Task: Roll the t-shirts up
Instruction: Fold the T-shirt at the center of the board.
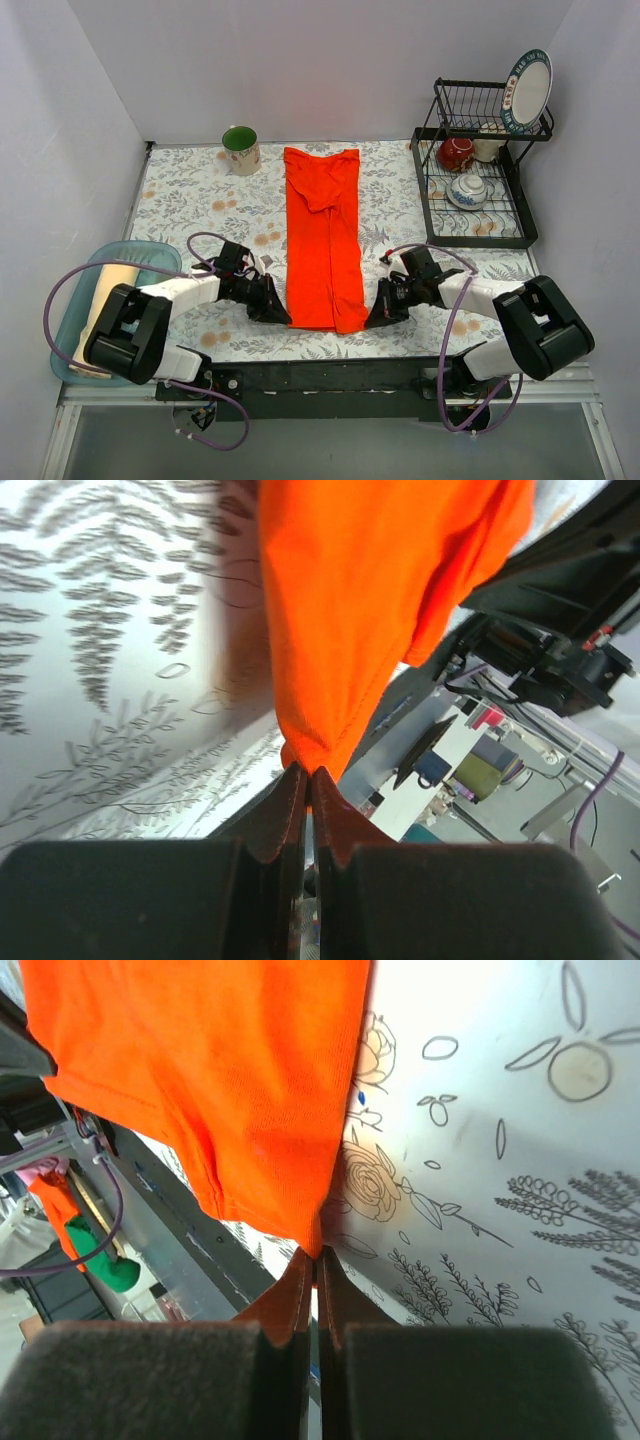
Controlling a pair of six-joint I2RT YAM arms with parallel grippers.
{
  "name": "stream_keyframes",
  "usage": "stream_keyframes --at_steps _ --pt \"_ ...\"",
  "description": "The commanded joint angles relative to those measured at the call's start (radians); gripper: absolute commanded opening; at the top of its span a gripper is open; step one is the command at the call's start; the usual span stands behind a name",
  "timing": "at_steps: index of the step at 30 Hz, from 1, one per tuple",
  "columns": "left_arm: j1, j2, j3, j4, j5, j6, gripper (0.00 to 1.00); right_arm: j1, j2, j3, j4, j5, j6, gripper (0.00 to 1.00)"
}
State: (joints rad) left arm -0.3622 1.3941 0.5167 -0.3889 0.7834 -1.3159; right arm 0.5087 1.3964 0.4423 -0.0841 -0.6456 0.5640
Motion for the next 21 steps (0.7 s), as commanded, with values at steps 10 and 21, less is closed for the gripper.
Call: stream_keyframes --at_steps 10,21 --pt "0.023 -0.072 0.052 -0.020 0.062 0.064 0.00 -0.016 0.024 0.144 0.021 -0.091 0.042 0.01" --pt "0.100 -0.075 0.108 -0.074 0.042 0.113 0.00 -0.016 0.050 0.190 0.009 -0.112 0.086 0.01"
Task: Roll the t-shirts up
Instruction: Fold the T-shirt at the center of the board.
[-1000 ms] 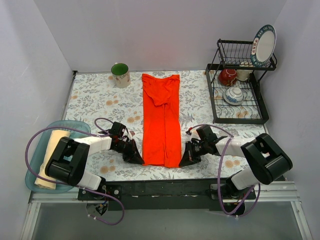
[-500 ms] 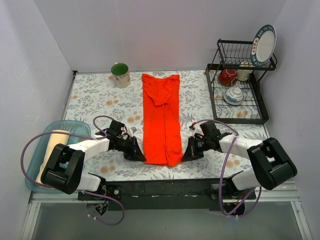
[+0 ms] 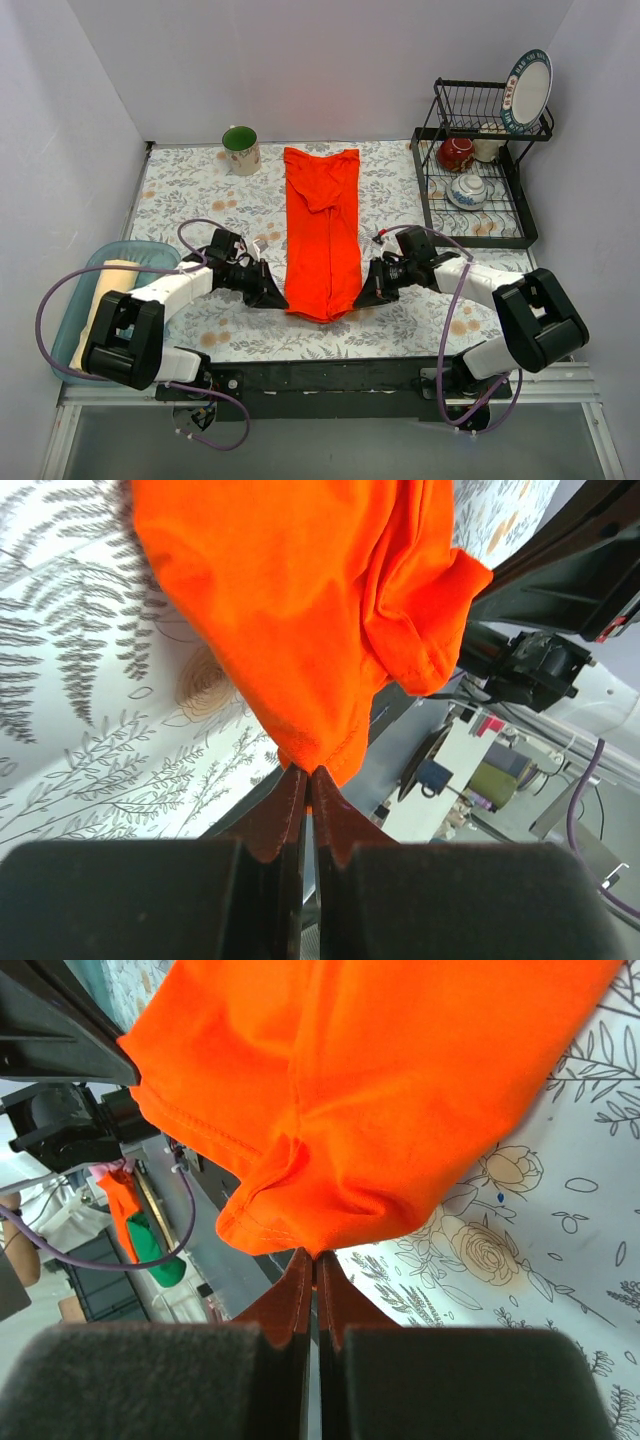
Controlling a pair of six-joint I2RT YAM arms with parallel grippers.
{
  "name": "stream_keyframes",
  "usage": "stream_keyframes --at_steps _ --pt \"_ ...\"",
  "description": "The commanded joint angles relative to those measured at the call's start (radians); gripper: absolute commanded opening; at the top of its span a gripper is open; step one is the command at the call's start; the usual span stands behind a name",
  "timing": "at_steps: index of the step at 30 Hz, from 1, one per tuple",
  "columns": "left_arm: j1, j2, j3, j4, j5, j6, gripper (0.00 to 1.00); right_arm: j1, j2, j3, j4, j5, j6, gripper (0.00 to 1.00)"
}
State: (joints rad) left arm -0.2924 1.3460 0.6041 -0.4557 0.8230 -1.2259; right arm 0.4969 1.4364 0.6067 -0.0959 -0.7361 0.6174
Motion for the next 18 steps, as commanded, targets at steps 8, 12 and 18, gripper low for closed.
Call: stream_keyframes --at_steps 8,12,18 --pt "0.062 0.018 0.045 0.054 -0.007 0.005 0.00 -0.041 0.028 0.057 0.042 0.014 0.053 0.01" --pt "0.067 0.053 0.072 0.089 -0.010 -0.003 0.00 -0.055 0.048 0.079 0.053 0.027 0.058 0.01" --pt "0.070 0.113 0.100 0.118 -0.070 -0.009 0.00 -0.066 0.087 0.084 0.085 0.027 0.071 0.01"
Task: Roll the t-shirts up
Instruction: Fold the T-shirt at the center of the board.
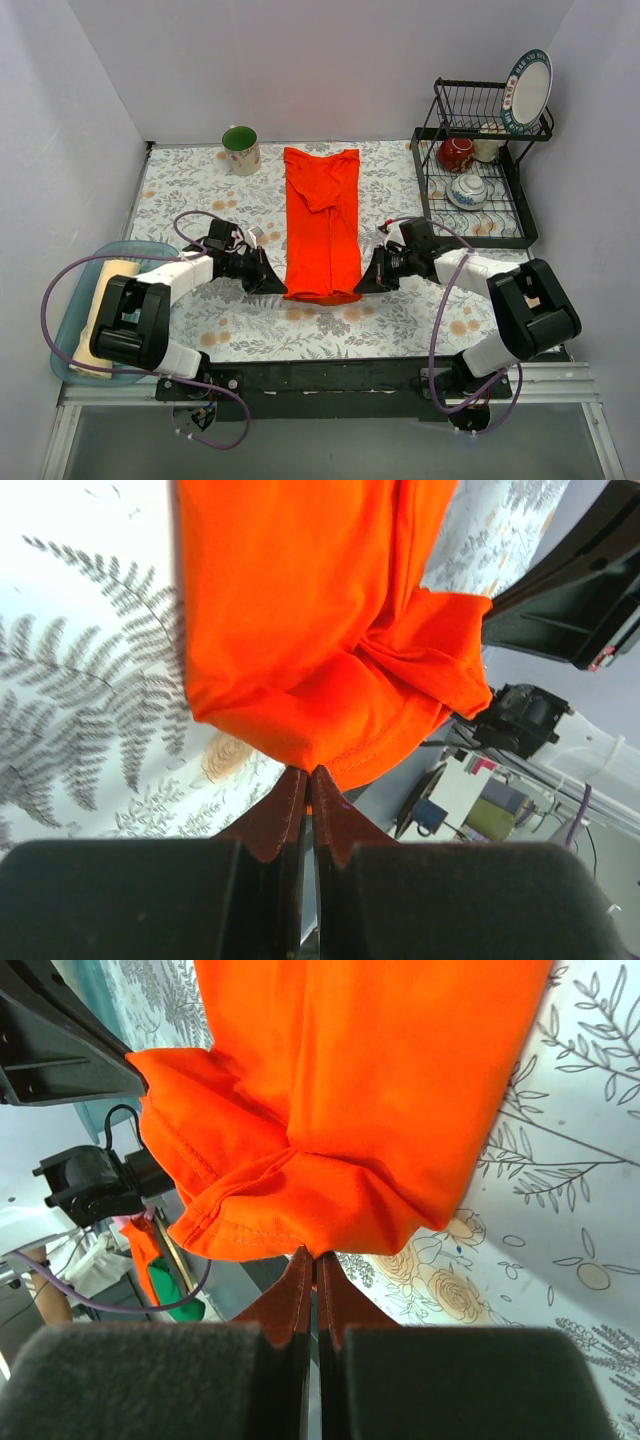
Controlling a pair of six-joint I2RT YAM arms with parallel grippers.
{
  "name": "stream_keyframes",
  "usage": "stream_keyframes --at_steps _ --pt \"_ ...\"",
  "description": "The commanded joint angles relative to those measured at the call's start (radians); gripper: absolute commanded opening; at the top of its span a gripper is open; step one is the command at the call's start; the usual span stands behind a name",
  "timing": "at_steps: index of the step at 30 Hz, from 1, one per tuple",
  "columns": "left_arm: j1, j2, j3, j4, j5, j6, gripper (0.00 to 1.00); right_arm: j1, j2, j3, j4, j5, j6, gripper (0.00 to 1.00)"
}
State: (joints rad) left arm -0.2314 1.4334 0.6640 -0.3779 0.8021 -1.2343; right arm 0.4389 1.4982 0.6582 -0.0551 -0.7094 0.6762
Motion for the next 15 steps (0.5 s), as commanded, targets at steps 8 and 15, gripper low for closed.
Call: stream_keyframes --at_steps 8,15 --pt "0.017 0.081 0.077 0.060 -0.118 -0.002 0.06 -0.035 0.065 0.027 0.106 0.019 0.016 0.01" --pt "0.020 0.102 0.109 0.088 -0.133 0.004 0.28 -0.055 0.115 0.055 0.161 0.010 0.011 0.03"
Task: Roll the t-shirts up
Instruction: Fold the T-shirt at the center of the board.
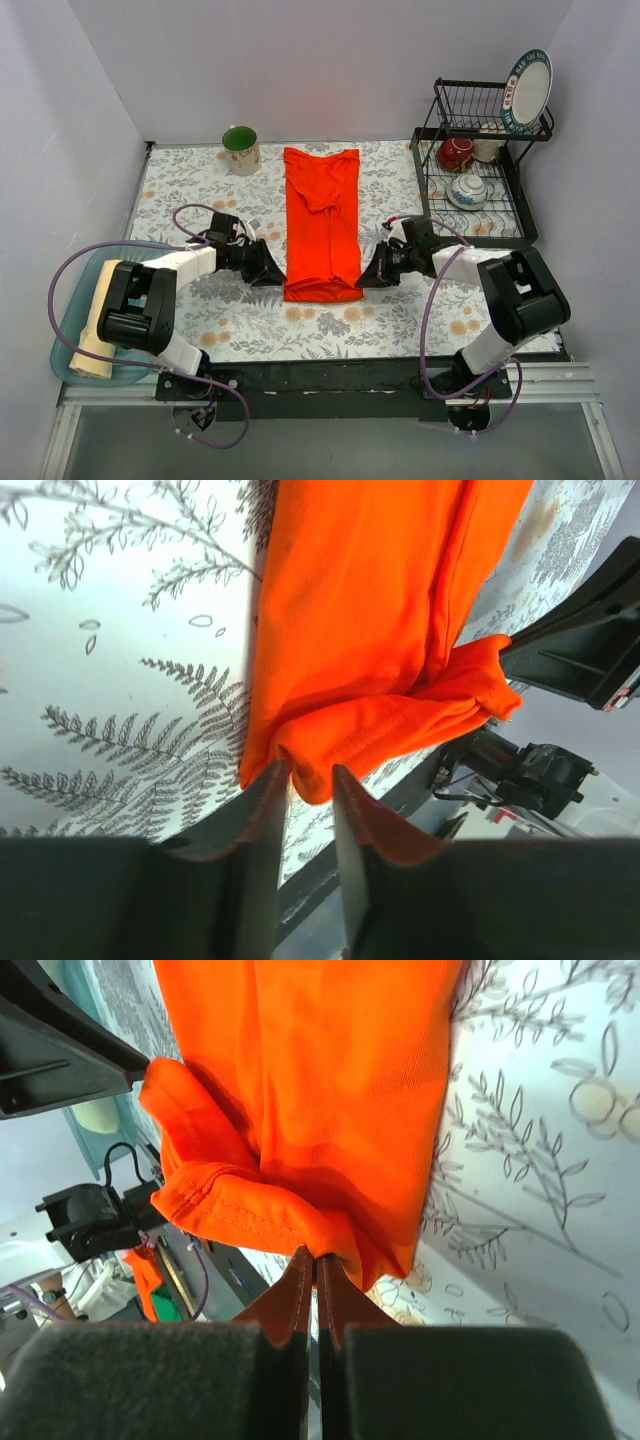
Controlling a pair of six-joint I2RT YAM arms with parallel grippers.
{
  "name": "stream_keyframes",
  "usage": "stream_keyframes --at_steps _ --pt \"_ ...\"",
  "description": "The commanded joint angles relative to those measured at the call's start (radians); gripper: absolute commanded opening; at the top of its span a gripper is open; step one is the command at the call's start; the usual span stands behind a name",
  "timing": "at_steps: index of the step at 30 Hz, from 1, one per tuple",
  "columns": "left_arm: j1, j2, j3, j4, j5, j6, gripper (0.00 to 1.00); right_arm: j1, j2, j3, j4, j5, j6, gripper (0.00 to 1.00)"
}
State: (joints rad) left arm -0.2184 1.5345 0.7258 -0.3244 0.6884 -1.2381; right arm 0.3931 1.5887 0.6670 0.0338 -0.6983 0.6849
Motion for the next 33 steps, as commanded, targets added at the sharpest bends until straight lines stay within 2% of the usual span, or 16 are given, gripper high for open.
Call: stream_keyframes --at_steps 1,3,4,7,9,10,11,13,14,17,19,20,24,33 --pt "0.007 0.000 0.053 0.035 -0.018 0.014 0.32 -0.013 0.030 0.048 0.080 -0.004 0.002 0.11" --pt "0.008 -0.013 0.086 0.016 -0.006 0.057 0.37 -0.014 0.031 0.066 0.080 -0.010 -0.011 0.18" --pt "0.008 -0.020 0.104 -0.002 -0.009 0.080 0.37 -0.023 0.022 0.077 0.074 -0.009 -0.043 0.27" --pt "0.008 -0.077 0.155 -0.083 -0.009 0.248 0.42 -0.069 -0.019 0.136 0.000 0.014 -0.155 0.35" --pt "0.001 -0.118 0.179 -0.149 0.025 0.371 0.45 -0.100 -0.045 0.172 -0.032 0.037 -0.240 0.36" --pt "-0.004 -0.132 0.202 -0.178 0.067 0.526 0.47 -0.121 -0.067 0.209 -0.110 0.036 -0.287 0.37" --pt "-0.018 -0.143 0.211 -0.206 0.092 0.602 0.48 -0.122 -0.076 0.232 -0.136 0.028 -0.423 0.37" --pt "-0.053 -0.180 0.216 -0.278 0.102 0.775 0.51 -0.117 -0.104 0.276 -0.216 -0.003 -0.563 0.38" --pt "-0.067 -0.186 0.221 -0.298 0.094 0.825 0.52 -0.112 -0.110 0.282 -0.230 -0.010 -0.656 0.39" --pt "-0.121 -0.180 0.227 -0.379 0.085 0.954 0.49 -0.080 -0.119 0.299 -0.276 -0.027 -0.768 0.38" --pt "-0.142 -0.157 0.218 -0.384 0.091 0.983 0.46 -0.050 -0.113 0.298 -0.287 -0.067 -0.841 0.35" --pt "-0.144 -0.142 0.215 -0.384 0.108 0.997 0.38 -0.033 -0.111 0.298 -0.296 -0.069 -0.863 0.34" --pt "-0.164 -0.038 0.204 -0.400 0.138 1.006 0.27 0.039 -0.098 0.286 -0.293 -0.063 -0.917 0.27" --pt "-0.196 0.084 0.188 -0.252 0.135 0.927 0.26 0.069 -0.064 0.243 -0.222 -0.053 -0.843 0.24"
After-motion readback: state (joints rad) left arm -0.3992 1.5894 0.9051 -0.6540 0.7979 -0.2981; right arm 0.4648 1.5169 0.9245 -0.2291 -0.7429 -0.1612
